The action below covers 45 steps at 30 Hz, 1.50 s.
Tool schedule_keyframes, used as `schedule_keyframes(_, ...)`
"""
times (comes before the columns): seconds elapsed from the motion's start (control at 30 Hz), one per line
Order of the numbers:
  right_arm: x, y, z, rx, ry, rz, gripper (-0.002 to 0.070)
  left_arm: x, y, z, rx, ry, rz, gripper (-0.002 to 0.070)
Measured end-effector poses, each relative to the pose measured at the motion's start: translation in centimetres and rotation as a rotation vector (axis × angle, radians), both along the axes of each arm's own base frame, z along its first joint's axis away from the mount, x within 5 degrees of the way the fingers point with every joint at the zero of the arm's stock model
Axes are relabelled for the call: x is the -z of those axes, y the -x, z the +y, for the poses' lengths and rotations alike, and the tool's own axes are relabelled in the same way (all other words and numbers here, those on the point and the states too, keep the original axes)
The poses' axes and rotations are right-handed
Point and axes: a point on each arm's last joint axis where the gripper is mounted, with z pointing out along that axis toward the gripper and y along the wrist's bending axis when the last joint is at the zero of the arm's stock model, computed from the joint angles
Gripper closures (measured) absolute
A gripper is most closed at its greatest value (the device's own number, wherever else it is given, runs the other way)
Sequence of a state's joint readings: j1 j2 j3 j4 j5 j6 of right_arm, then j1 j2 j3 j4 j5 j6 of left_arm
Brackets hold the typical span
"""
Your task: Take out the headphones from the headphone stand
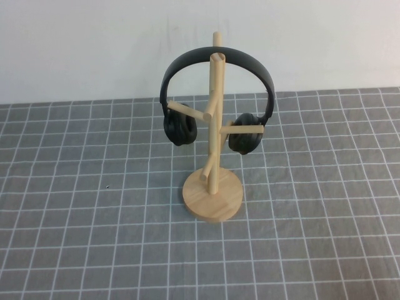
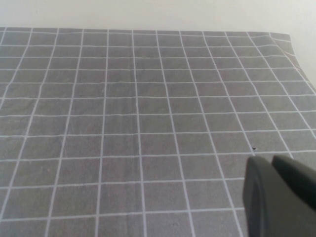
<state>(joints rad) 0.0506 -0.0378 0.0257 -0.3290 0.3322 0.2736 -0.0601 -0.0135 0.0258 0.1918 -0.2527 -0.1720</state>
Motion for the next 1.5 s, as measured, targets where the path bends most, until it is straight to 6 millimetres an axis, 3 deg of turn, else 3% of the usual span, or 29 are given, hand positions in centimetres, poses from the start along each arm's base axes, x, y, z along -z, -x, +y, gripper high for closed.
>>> schedule_keyframes(0.33,0.0,0.0,0.0,0.000,0.000,0.000,0.0682,-3.1,1.9,-0.5,0.091,0.047,-0.389,0.0681)
schedule_keyframes(0.5,0.0,0.0,0.0,0.000,0.000,0.000,0.0682,-4.2,2.1,-0.1,0.082,0.124,-0.406,0.0681)
schedule_keyframes(0.67,0.0,0.0,0.0,0.000,0.000,0.000,0.0682,-10.5,3.0,0.4,0.033,0.141,-0.280,0.0681)
schedule_keyframes(0.77,0.0,0.0,0.0,0.000,0.000,0.000,0.0682,-14.7,2.4,0.5,0.007,0.125,-0.183,0.0681)
schedule_keyframes(0.87,0.0,0.0,0.0,0.000,0.000,0.000,0.0682,-17.9,0.0,0.5,-0.015,0.112,-0.039,0.0681)
schedule_keyframes(1.0,0.0,0.0,0.0,0.000,0.000,0.000,0.0682,-19.0,-5.2,0.2,-0.039,0.081,0.172,0.0681)
schedule_keyframes(1.2,0.0,0.0,0.0,0.000,0.000,0.000,0.0682,-16.9,-14.0,-0.5,-0.017,0.203,0.428,0.0681)
schedule_keyframes(1.3,0.0,0.0,0.0,0.000,0.000,0.000,0.0682,-14.6,-18.1,-1.5,-0.003,0.190,0.612,0.0681)
schedule_keyframes(1.37,0.0,0.0,0.0,0.000,0.000,0.000,0.0682,-13.3,-20.3,-2.8,0.025,0.135,0.712,0.0681)
schedule_keyframes(1.5,0.0,0.0,0.0,0.000,0.000,0.000,0.0682,-12.2,-22.7,-6.1,0.119,-0.026,0.792,0.0681)
